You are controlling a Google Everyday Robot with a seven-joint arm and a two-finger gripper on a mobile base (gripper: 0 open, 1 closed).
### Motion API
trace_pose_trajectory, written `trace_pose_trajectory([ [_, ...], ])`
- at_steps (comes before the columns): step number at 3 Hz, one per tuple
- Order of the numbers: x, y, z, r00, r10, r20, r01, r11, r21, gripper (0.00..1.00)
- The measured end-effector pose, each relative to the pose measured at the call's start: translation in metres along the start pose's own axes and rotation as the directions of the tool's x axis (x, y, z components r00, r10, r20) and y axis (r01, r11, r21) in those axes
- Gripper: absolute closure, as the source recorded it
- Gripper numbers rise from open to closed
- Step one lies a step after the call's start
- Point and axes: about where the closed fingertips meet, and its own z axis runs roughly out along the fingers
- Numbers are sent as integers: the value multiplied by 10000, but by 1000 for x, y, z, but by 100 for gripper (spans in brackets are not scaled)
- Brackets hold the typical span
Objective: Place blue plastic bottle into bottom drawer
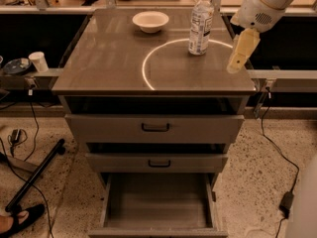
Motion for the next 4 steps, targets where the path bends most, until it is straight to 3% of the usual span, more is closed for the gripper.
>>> trace_pose_trajectory([
  [1, -19, 5, -1, 9790, -1914, 707, 1958, 9788, -608, 0],
  [2, -23, -3, 0, 9612, -2630, 835, 2659, 9637, -252, 0],
  [3, -23, -3, 0, 9612, -2630, 835, 2659, 9637, -252, 0],
  [4, -39, -2, 9, 9274, -3500, 1319, 3593, 9316, -545, 0],
])
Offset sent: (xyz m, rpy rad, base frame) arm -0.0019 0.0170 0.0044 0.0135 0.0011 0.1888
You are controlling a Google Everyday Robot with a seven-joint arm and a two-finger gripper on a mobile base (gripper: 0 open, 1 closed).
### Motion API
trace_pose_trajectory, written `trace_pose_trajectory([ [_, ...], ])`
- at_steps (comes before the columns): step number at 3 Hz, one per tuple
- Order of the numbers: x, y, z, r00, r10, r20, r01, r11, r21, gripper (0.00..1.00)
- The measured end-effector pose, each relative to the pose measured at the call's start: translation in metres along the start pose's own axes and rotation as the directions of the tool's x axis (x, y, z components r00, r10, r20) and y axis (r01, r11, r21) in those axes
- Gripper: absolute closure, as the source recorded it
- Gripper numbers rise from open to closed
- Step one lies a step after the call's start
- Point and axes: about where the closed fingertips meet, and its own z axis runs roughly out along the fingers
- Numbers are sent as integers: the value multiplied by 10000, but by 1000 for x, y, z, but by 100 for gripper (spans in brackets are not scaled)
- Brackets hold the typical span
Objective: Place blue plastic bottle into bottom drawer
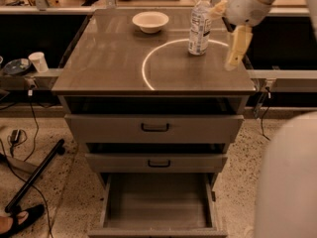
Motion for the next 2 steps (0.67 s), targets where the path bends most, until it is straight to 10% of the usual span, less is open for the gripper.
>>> trace_pose_trajectory([
  [1, -28, -30, 18, 9699, -1987, 1406, 1940, 9799, 466, 0],
  [2, -40, -64, 10, 9488, -2775, 1507, 2487, 9507, 1850, 0],
])
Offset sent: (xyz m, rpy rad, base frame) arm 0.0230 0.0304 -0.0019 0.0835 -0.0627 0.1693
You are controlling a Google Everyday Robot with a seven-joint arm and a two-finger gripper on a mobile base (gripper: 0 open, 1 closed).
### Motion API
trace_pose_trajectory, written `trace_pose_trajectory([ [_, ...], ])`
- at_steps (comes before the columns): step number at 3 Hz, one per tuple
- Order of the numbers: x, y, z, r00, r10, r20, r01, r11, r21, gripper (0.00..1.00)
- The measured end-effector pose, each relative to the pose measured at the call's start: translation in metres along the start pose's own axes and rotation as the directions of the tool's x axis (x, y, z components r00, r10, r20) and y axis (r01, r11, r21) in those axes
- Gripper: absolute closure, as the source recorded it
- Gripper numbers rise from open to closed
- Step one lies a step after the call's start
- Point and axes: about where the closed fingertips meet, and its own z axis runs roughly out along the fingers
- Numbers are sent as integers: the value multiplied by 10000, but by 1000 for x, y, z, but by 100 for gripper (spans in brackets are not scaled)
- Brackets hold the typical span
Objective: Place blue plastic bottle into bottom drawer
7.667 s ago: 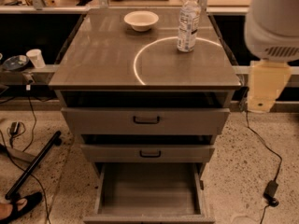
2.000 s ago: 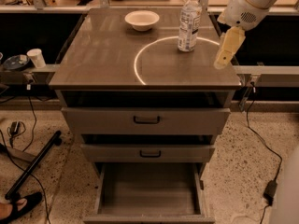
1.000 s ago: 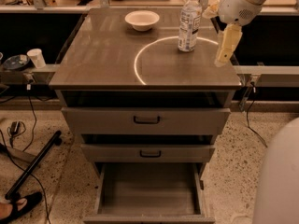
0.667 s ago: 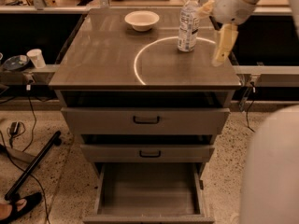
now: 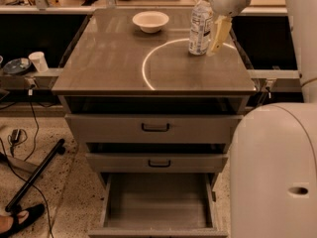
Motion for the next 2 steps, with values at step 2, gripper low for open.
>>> trace_pose_trajectory([
  [2, -3, -8, -1, 9999, -124, -67, 125, 9998, 167, 0],
])
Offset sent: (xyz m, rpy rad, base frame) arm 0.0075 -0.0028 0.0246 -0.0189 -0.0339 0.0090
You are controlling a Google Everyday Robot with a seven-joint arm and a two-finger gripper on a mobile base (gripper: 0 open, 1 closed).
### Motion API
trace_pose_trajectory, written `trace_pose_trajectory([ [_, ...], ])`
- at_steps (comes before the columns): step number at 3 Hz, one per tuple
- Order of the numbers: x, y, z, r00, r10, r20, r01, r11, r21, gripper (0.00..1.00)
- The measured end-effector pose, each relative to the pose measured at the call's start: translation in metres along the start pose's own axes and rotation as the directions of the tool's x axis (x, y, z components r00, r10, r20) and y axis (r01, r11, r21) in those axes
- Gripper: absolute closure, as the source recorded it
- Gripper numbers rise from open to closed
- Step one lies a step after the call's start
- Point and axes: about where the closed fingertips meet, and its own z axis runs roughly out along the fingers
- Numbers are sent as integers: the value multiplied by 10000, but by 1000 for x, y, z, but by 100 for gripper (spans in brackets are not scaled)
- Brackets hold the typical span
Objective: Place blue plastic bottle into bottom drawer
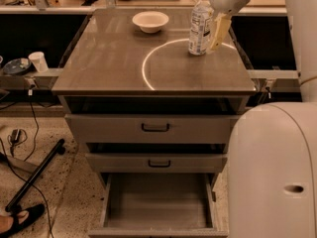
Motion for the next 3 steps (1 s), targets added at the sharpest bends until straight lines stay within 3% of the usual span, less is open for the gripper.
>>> trace_pose_trajectory([
  [1, -6, -29, -15, 9972, -368, -654, 408, 9973, 619, 0],
  [2, -4, -32, -9, 9975, -324, -634, 369, 9968, 711, 0],
  [3, 10, -40, -6, 9946, -239, -1014, 332, 9953, 906, 0],
])
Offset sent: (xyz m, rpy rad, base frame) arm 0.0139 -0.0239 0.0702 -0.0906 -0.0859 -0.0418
